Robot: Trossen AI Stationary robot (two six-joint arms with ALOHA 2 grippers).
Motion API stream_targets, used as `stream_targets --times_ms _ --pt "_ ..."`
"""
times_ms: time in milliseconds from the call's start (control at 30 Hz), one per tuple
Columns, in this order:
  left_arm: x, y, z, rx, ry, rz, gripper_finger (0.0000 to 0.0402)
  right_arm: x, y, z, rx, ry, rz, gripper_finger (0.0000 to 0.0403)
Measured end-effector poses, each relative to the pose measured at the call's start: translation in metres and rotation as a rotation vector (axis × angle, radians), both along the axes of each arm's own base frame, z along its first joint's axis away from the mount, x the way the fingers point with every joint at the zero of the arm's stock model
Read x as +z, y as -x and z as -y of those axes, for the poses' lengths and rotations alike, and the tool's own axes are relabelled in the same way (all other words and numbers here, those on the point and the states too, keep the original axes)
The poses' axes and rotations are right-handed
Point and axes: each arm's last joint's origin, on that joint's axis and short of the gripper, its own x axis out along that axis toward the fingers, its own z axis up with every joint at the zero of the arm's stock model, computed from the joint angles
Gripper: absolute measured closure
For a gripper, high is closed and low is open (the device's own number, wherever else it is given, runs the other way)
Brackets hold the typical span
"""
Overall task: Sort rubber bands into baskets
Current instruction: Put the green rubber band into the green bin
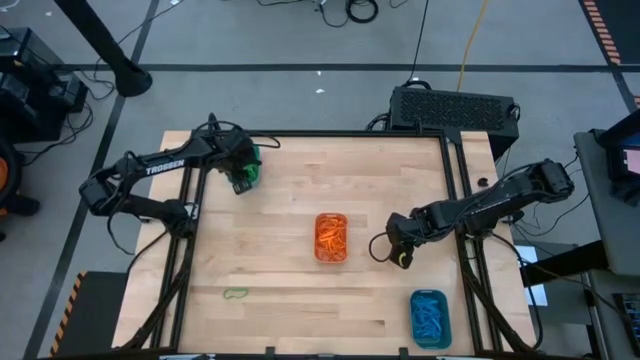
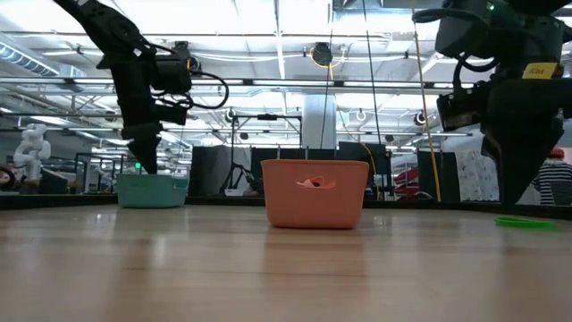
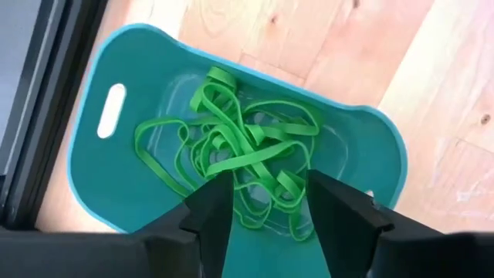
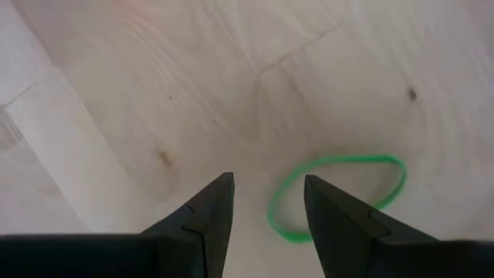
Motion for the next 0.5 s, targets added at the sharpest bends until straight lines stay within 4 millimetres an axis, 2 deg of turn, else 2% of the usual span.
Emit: stream_targets --times_ms 267,500 --pt "0.000 0.001 0.000 0.013 -0.017 -0.018 0.0230 -0.002 0.004 -0.007 -0.037 0.006 -0.035 0.0252" --pt "0.001 0.003 0.002 0.060 0.017 -0.030 0.0230 -0.019 0.001 -0.012 -0.041 0.067 -0.112 0.0252"
